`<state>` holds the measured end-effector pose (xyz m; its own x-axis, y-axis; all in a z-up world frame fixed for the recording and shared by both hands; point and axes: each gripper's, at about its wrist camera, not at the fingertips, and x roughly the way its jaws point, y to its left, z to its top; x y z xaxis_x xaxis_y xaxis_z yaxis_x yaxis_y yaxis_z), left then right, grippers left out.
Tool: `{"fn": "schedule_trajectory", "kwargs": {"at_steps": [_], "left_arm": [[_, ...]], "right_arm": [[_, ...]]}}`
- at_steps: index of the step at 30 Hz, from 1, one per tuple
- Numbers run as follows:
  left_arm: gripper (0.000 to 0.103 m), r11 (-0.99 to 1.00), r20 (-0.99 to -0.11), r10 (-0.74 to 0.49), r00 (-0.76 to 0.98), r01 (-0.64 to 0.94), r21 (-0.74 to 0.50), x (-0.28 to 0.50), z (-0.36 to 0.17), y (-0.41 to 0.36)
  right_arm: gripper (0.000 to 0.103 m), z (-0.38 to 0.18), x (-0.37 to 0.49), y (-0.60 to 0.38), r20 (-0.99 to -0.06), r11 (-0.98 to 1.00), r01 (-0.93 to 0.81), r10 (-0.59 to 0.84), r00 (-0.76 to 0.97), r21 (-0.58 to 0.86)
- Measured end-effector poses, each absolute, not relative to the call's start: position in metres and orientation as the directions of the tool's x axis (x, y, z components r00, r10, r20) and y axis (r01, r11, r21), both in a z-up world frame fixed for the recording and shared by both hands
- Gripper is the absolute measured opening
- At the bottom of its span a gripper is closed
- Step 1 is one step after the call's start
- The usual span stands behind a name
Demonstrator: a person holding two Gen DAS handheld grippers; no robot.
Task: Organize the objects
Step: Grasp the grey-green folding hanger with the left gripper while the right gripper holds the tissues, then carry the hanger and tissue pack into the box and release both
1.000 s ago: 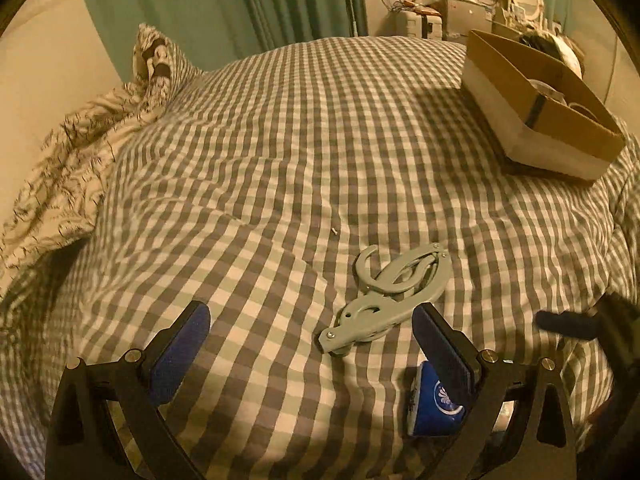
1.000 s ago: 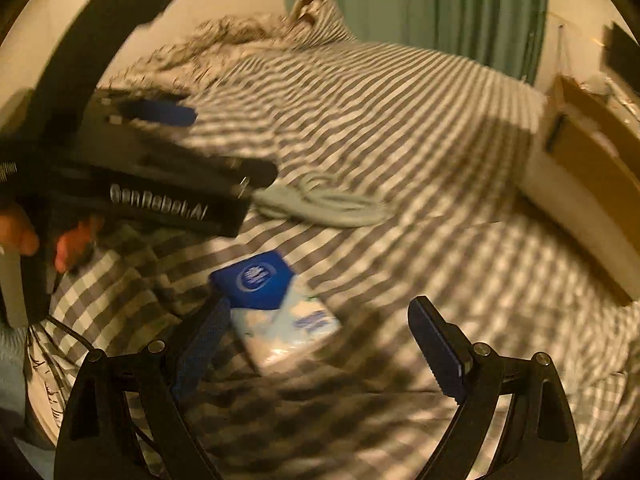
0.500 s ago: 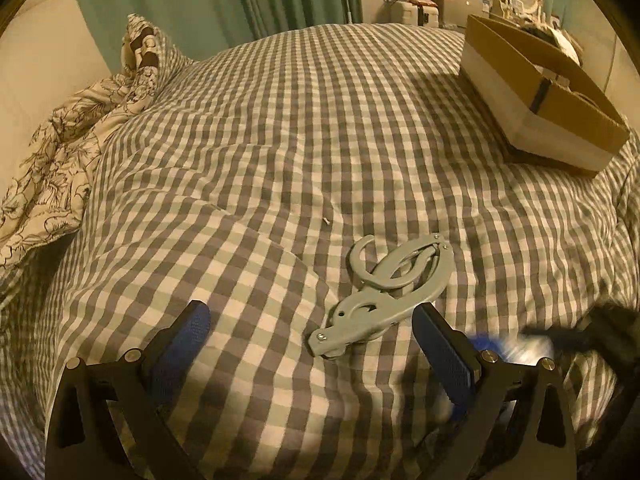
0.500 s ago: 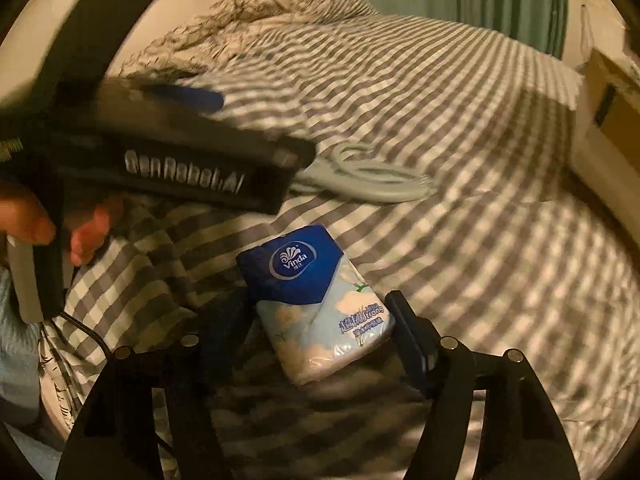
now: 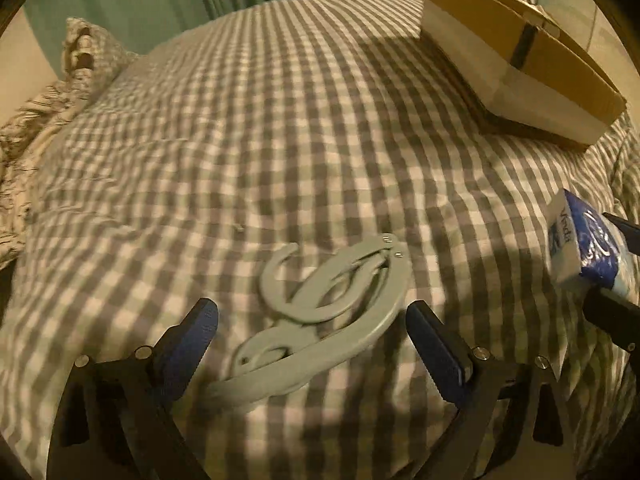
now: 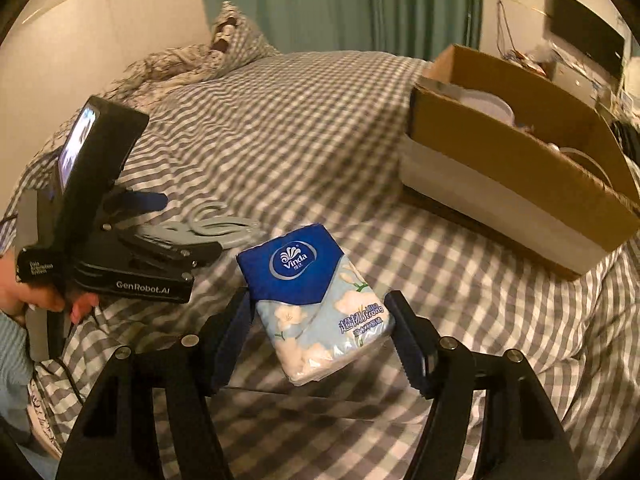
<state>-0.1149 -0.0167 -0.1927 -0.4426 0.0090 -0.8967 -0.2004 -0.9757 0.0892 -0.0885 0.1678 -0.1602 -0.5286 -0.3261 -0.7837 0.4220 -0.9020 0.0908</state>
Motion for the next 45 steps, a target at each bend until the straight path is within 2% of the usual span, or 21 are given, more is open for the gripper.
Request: {"fn": "schedule_trajectory", "kwargs": {"at_steps": [4, 7, 13, 17, 22, 28, 32, 38, 45], "left_arm": [[0.092, -0.971, -0.907, 0.018, -0.421, -0.224, 0.084, -0.121, -0.204, -0.01], [0.075, -0.968, -0.899, 0.039, -0.437, -0.238, 0.074, -0.118, -0.201, -0.008], [0.072, -0.973, -0.874, 0.069, -0.481, -0.225, 0.047, -0.103, -0.179, -0.007], [0.072, -0.971, -0.868, 0.147, -0.475, -0.237, -0.035, -0.093, -0.167, 0.0], [0.072, -0.968, -0.855, 0.169, -0.49, -0.246, -0.05, -0.08, -0.151, 0.017], [0.072, -0.957, -0.808, 0.231, -0.542, -0.275, -0.09, -0.078, -0.109, 0.038], [0.072, -0.931, -0.761, 0.334, -0.556, -0.318, -0.176, -0.082, -0.071, 0.057], [0.072, -0.903, -0.681, 0.398, -0.614, -0.392, -0.175, -0.096, -0.014, 0.088], [0.072, -0.909, -0.614, 0.376, -0.695, -0.406, -0.096, -0.136, 0.042, 0.125]], "right_arm": [[0.067, -0.165, -0.093, 0.163, -0.792, -0.901, 0.424, -0.325, -0.517, 0.093], [0.067, -0.166, -0.093, 0.158, -0.796, -0.897, 0.433, -0.323, -0.512, 0.086], [0.067, -0.155, -0.081, 0.169, -0.783, -0.902, 0.425, -0.32, -0.534, 0.079], [0.067, -0.142, -0.073, 0.18, -0.766, -0.911, 0.407, -0.31, -0.563, 0.07], [0.067, -0.125, -0.065, 0.196, -0.746, -0.924, 0.377, -0.292, -0.598, 0.06], [0.067, -0.098, -0.06, 0.221, -0.709, -0.945, 0.325, -0.255, -0.657, 0.038], [0.067, -0.074, -0.057, 0.236, -0.68, -0.951, 0.31, -0.235, -0.694, 0.011], [0.067, -0.016, -0.062, 0.259, -0.583, -0.961, 0.276, -0.204, -0.786, -0.035], [0.067, 0.04, -0.093, 0.287, -0.492, -0.969, 0.244, -0.189, -0.85, -0.05]]}}
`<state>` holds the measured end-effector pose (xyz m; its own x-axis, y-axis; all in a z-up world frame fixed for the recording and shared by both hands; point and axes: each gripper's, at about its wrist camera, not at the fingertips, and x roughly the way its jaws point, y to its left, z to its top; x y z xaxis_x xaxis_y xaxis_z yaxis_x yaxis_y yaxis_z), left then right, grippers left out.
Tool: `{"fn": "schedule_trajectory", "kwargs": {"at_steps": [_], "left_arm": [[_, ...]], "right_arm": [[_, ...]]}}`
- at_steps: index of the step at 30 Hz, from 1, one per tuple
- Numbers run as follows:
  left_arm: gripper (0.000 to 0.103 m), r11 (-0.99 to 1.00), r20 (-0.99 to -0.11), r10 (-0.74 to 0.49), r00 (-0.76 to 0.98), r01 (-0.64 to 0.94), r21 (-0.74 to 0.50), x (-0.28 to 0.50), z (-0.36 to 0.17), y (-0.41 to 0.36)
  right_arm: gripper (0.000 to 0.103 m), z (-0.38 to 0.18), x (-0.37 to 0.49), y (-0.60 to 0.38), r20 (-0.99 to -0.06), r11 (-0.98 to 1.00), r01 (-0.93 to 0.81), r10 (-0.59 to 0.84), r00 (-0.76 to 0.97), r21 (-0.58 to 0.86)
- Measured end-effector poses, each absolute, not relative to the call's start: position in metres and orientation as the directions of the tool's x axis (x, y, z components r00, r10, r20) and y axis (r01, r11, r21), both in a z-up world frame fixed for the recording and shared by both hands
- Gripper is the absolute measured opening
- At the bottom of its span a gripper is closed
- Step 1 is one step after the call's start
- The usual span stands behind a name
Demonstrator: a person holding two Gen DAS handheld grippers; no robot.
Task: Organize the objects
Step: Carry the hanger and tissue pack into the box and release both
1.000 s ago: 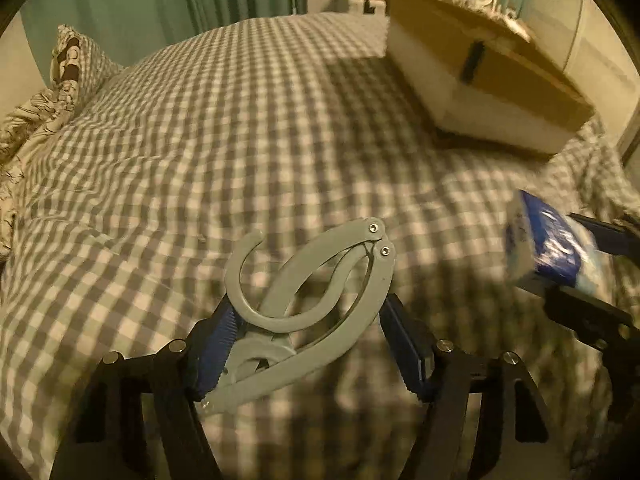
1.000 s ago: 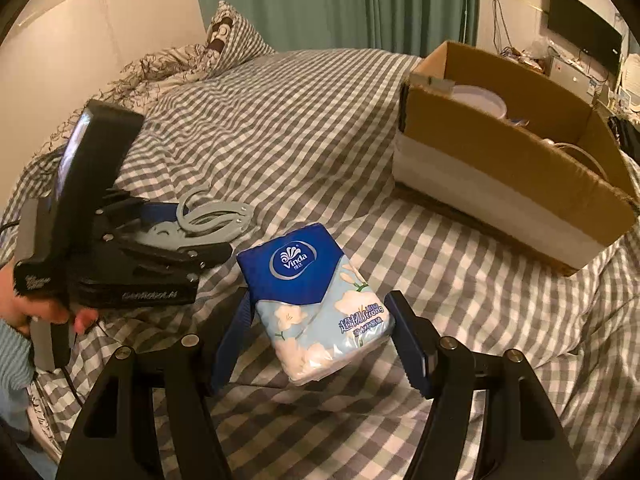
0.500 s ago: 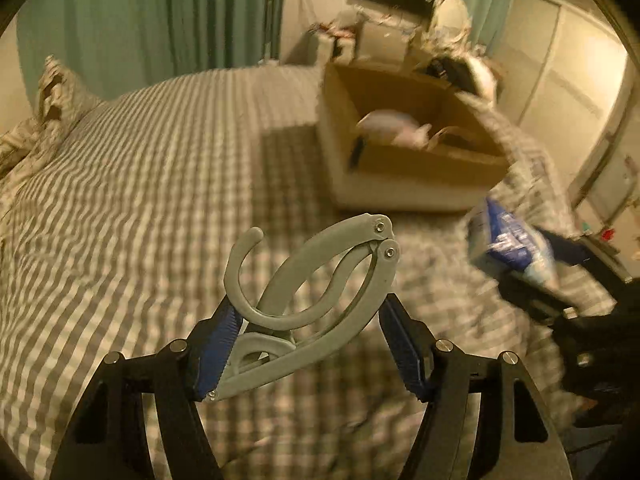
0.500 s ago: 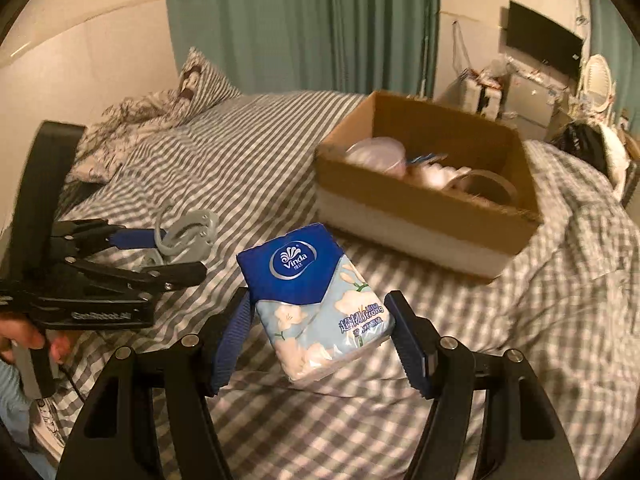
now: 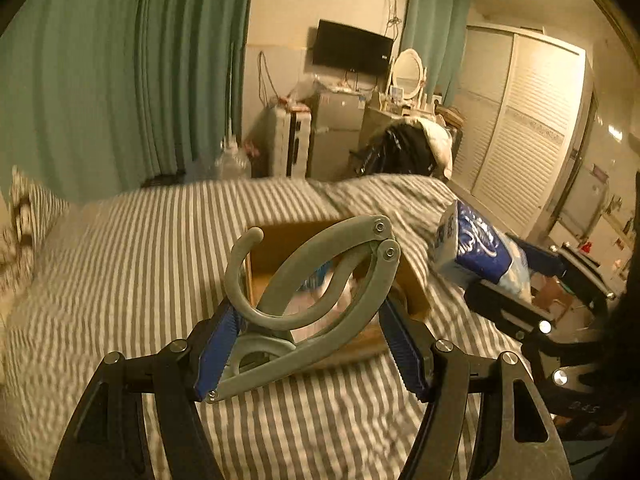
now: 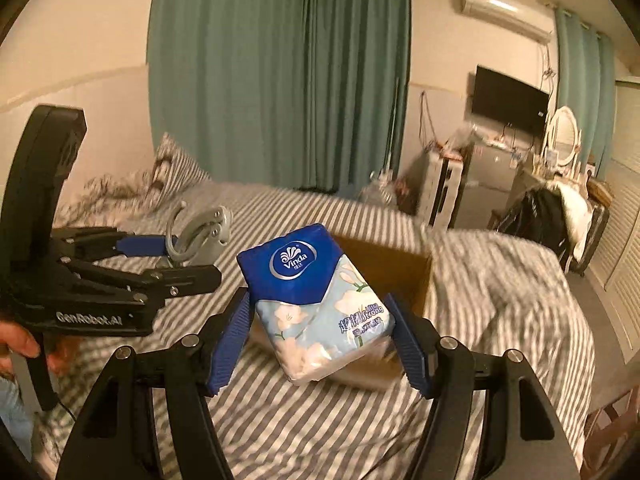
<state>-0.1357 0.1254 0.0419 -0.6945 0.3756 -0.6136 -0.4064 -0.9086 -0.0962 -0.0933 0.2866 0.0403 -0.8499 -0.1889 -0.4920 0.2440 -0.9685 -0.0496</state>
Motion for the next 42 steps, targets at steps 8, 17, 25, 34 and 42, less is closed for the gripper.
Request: {"fn": "schedule_trajectory", "kwargs": {"at_steps": [8, 17, 25, 34, 42], "left_arm": [[0.072, -0.925, -0.587, 0.286, -0.758, -0.378, 0.038, -0.198, 0.068, 0.168], [0.072, -0.933, -0.684, 0.243, -0.688, -0.359, 0.029, -0.239, -0.002, 0.184], [0.072, -0.939, -0.739, 0.21, -0.641, -0.342, 0.029, -0.259, -0.049, 0.198], [0.099, -0.937, -0.729, 0.211, -0.651, -0.347, 0.039, -0.252, -0.048, 0.209], [0.101, -0.942, -0.682, 0.219, -0.698, -0.335, 0.041, -0.233, -0.011, 0.199]], "right_arm": [[0.067, 0.095, -0.148, 0.305, -0.432, -0.984, 0.178, -0.15, -0.889, -0.023], [0.067, 0.025, -0.212, 0.317, -0.528, -0.986, 0.162, -0.153, -0.835, 0.03], [0.067, -0.009, -0.24, 0.341, -0.59, -0.989, 0.114, -0.146, -0.794, 0.091], [0.086, -0.024, -0.242, 0.35, -0.606, -0.989, 0.076, -0.139, -0.783, 0.129], [0.089, 0.008, -0.21, 0.362, -0.558, -0.994, 0.023, -0.079, -0.826, 0.106]]}}
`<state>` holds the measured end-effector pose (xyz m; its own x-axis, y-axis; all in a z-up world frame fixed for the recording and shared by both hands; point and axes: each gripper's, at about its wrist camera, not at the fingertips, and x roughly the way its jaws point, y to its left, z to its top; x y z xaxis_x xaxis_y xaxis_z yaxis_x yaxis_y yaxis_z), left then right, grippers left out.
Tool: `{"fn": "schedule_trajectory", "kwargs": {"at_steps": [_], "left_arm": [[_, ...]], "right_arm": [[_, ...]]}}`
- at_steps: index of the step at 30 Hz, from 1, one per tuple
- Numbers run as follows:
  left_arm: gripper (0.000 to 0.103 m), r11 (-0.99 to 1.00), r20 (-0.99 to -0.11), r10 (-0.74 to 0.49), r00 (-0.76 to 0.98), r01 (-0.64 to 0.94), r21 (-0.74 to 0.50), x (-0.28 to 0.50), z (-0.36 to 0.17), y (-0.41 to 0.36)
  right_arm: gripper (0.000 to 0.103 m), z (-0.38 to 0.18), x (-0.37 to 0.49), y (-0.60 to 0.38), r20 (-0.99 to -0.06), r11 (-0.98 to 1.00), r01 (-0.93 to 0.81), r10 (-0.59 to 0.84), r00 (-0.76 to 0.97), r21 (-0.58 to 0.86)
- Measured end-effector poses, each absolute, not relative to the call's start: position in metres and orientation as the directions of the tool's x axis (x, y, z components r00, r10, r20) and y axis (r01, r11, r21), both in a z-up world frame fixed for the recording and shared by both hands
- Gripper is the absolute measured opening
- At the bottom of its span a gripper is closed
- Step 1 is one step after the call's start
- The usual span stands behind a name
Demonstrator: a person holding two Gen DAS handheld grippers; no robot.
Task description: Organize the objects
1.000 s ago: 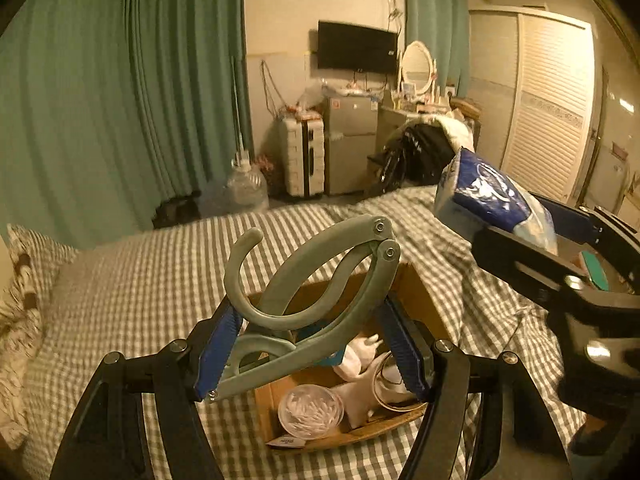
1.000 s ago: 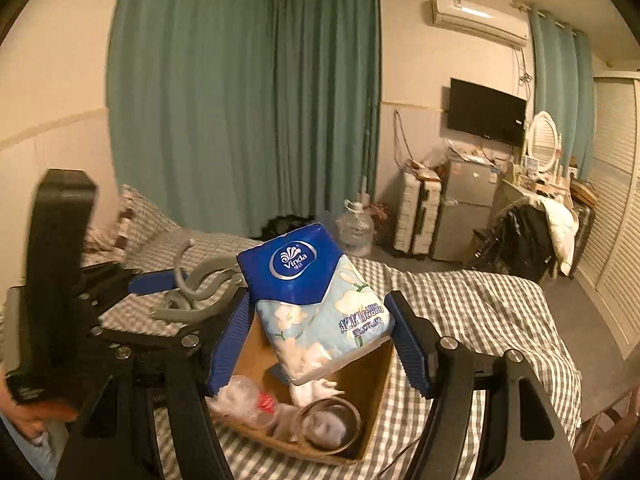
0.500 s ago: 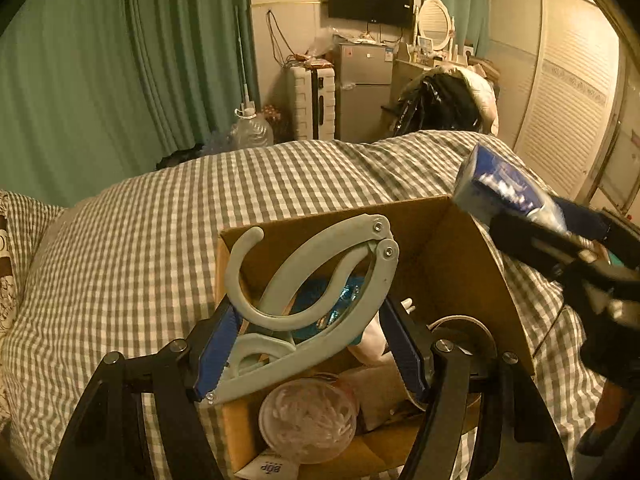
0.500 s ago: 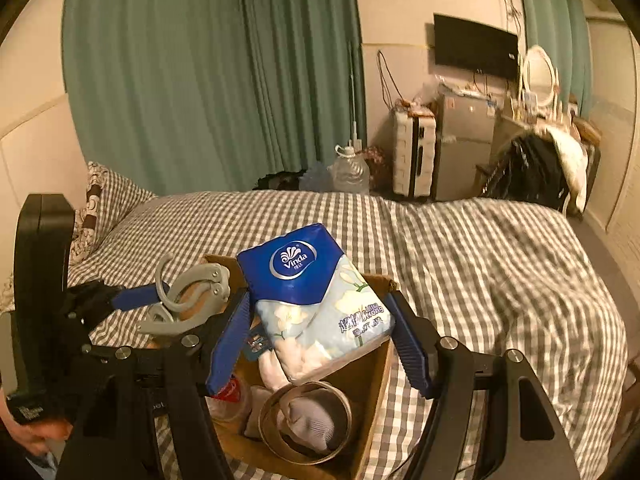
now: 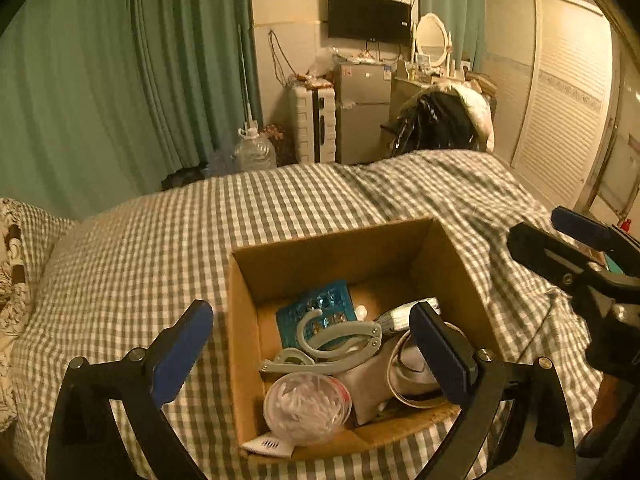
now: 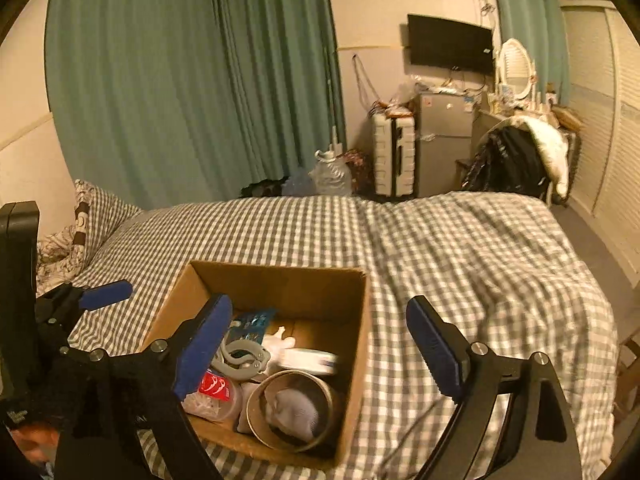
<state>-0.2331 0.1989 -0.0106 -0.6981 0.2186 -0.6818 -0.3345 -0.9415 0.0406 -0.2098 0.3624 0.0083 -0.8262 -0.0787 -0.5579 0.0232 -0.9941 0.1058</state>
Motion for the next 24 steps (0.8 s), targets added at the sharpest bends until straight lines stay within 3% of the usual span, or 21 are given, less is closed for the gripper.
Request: {"fn": "schedule_trajectory", "kwargs": {"at_steps": [7, 10, 17, 24], "left_arm": [[0.103, -0.954, -0.589, 0.223, -0.777, -0.298, 0.031, -0.194, 0.044, 0.172], [0.103, -0.959, -0.559, 0.228, -0.797, -0.283, 0.013, -0.176, 0.064, 0.158], [0.103, -0.97, -0.461, 0.206, -0.863, -0.241, 0.018, -0.125, 0.101, 0.128], [0.103, -0.98, -0.395, 0.183, -0.9, -0.2, 0.0, -0.089, 0.099, 0.11]], "right_arm": [[0.095, 0.067, -0.144, 0.344, -0.445, -0.999, 0.006, -0.026, -0.895, 0.048], [0.103, 0.09, -0.121, 0.336, -0.415, -1.0, 0.008, -0.018, -0.91, 0.027], [0.103, 0.127, -0.076, 0.32, -0.375, -1.0, -0.012, 0.009, -0.927, 0.006], [0.103, 0.123, -0.047, 0.308, -0.336, -1.0, 0.003, -0.011, -0.942, 0.026]]}}
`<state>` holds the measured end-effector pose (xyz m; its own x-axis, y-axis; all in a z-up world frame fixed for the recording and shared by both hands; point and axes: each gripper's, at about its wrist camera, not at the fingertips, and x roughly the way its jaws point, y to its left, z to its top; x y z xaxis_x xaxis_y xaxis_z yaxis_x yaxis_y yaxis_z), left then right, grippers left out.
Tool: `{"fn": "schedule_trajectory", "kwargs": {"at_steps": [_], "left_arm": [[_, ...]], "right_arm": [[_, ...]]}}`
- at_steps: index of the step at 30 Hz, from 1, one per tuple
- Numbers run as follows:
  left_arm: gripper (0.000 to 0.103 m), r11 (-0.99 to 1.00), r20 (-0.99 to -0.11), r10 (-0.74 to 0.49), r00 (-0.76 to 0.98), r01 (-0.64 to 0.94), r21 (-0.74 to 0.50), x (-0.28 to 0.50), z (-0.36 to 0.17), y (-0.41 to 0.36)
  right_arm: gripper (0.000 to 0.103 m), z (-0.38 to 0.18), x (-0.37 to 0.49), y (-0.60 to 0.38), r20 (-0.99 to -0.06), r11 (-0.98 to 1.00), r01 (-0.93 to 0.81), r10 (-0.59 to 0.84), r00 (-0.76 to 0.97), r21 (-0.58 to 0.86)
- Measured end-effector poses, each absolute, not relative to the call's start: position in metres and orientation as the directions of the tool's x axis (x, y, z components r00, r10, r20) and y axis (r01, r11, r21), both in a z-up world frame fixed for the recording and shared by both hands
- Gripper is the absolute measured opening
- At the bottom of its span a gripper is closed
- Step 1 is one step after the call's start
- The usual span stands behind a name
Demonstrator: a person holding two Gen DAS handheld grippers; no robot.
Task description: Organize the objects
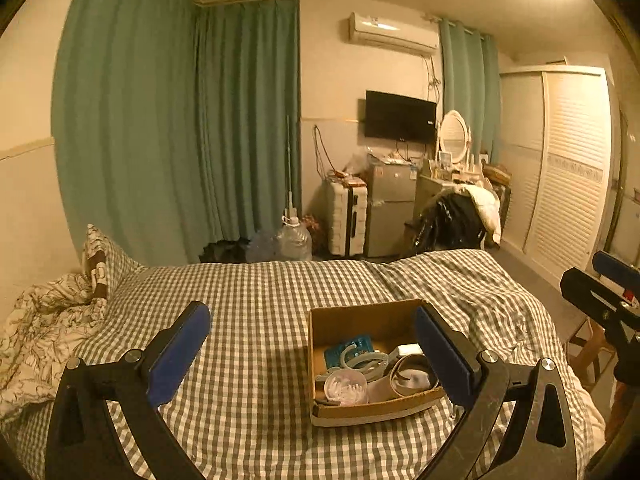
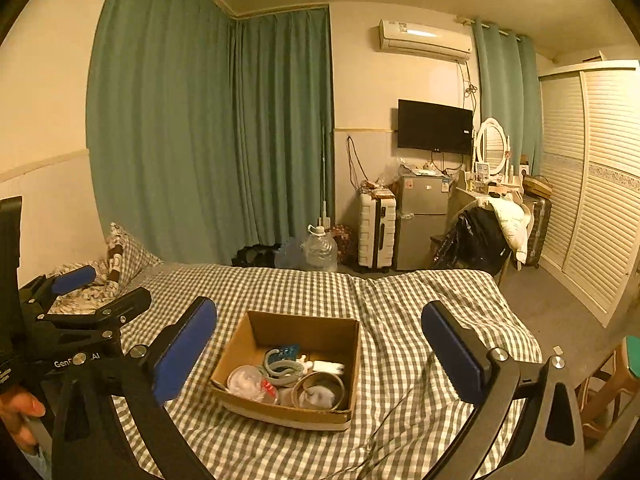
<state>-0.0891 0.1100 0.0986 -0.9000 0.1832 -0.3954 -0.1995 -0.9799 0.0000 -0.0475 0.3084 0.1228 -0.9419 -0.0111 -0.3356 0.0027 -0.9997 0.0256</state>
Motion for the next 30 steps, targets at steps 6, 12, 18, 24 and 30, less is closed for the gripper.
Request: {"fn": "schedule_trajectory", "kwargs": {"at_steps": [6, 12, 18, 24, 30], "left_arm": [[0.103, -0.988, -0.377, 0.153, -0.914, -0.146, -0.045, -0.076, 0.061, 0.103], [0.103, -0.996, -0.389, 0.086, -0.917, -0.091, -0.006, -0.083, 0.025, 0.1], [0.103, -0.994, -0.425, 0.099, -0.9, -0.107, -0.006, -0.091, 0.009, 0.102], [0.103, -0.993, -0.44, 0.104, -0.892, -0.114, -0.003, -0.088, 0.006, 0.105], [0.103, -0.993, -0.442, 0.105, -0.891, -0.116, -0.002, -0.086, 0.007, 0.105]], "right_arm": [[0.103, 0.078, -0.036, 0.304, -0.295, -0.997, -0.063, 0.049, -0.954, 0.038], [0.103, 0.026, -0.057, 0.308, -0.337, -0.998, -0.063, 0.06, -0.94, 0.0], [0.103, 0.007, -0.074, 0.315, -0.388, -0.998, -0.068, 0.058, -0.92, 0.012], [0.103, 0.005, -0.074, 0.315, -0.392, -0.998, -0.066, 0.057, -0.918, 0.01], [0.103, 0.004, -0.074, 0.316, -0.392, -0.998, -0.065, 0.057, -0.918, 0.005]]}}
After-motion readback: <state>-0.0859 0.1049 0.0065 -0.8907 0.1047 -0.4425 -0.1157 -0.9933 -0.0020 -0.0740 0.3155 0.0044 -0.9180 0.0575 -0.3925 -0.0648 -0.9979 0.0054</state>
